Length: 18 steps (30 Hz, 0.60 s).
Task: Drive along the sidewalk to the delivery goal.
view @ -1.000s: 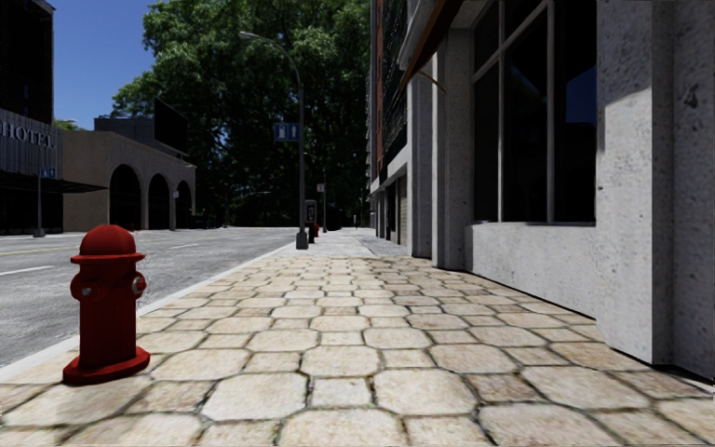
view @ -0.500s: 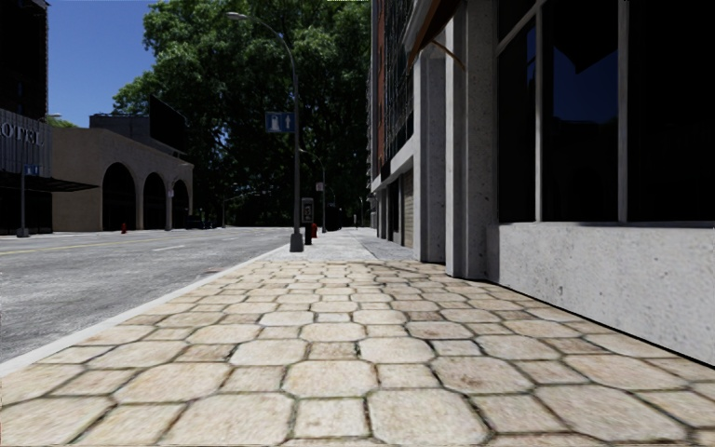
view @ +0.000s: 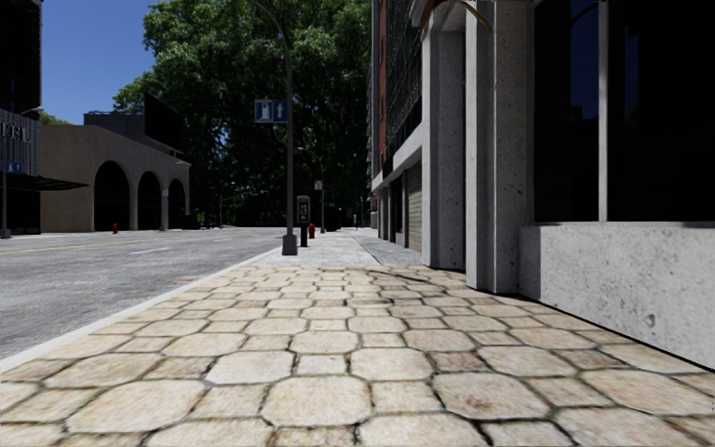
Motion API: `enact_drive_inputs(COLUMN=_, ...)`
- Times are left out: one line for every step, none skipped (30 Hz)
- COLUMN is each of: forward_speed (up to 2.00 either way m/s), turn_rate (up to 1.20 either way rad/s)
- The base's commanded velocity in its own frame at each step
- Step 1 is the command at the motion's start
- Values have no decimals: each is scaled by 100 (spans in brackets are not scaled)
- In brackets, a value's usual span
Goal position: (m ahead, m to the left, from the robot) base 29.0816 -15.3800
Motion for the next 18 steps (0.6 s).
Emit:
enact_drive_inputs(forward_speed=200, turn_rate=0)
enact_drive_inputs(forward_speed=200, turn_rate=0)
enact_drive_inputs(forward_speed=200, turn_rate=0)
enact_drive_inputs(forward_speed=200, turn_rate=0)
enact_drive_inputs(forward_speed=200, turn_rate=0)
enact_drive_inputs(forward_speed=200, turn_rate=0)
enact_drive_inputs(forward_speed=200, turn_rate=0)
enact_drive_inputs(forward_speed=200, turn_rate=0)
enact_drive_inputs(forward_speed=200, turn_rate=0)
enact_drive_inputs(forward_speed=200, turn_rate=0)
enact_drive_inputs(forward_speed=200, turn_rate=0)
enact_drive_inputs(forward_speed=200, turn_rate=0)
enact_drive_inputs(forward_speed=200, turn_rate=0)
enact_drive_inputs(forward_speed=200, turn_rate=0)
enact_drive_inputs(forward_speed=200, turn_rate=0)
enact_drive_inputs(forward_speed=200, turn_rate=0)
enact_drive_inputs(forward_speed=200, turn_rate=0)
enact_drive_inputs(forward_speed=200, turn_rate=0)
